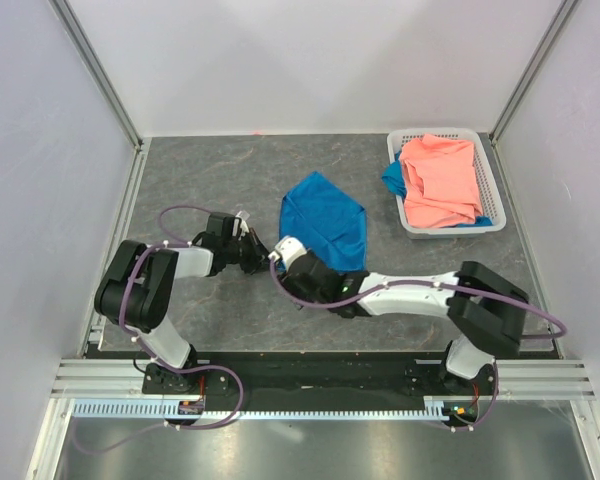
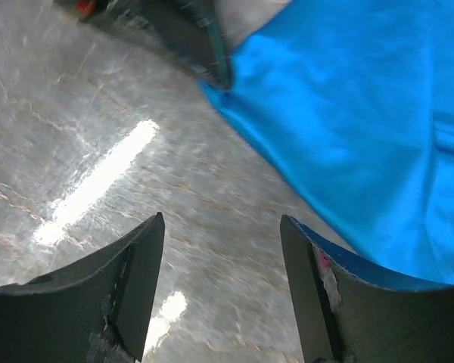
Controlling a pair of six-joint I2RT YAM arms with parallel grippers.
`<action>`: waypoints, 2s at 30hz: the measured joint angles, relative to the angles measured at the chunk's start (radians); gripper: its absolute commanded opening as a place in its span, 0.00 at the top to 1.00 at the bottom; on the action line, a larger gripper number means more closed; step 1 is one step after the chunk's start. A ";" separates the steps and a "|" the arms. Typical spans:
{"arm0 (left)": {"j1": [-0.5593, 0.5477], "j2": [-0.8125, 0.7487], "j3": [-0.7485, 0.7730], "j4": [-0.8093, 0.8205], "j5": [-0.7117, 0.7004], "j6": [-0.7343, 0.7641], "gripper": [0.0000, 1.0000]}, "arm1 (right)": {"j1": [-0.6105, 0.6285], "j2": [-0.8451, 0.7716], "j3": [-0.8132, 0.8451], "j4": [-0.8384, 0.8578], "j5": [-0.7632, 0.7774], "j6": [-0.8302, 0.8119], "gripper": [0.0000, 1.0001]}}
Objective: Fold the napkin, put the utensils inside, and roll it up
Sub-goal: Roll the napkin with the utensil
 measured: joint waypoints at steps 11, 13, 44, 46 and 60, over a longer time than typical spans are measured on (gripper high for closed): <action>0.029 0.000 0.008 -0.050 0.050 0.000 0.98 | 0.146 0.222 0.079 0.110 0.325 -0.186 0.27; 0.030 0.000 0.009 -0.056 0.052 0.000 0.98 | 0.149 0.243 0.081 0.128 0.359 -0.207 0.27; 0.071 -0.066 0.013 -0.143 0.005 0.005 0.98 | 0.108 0.335 0.054 0.258 0.516 -0.272 0.50; 0.072 -0.067 0.013 -0.145 0.003 0.005 0.98 | 0.106 0.340 0.053 0.264 0.522 -0.278 0.53; 0.072 -0.091 0.013 -0.150 -0.041 0.050 0.51 | 0.057 0.368 0.074 0.293 0.400 -0.397 0.80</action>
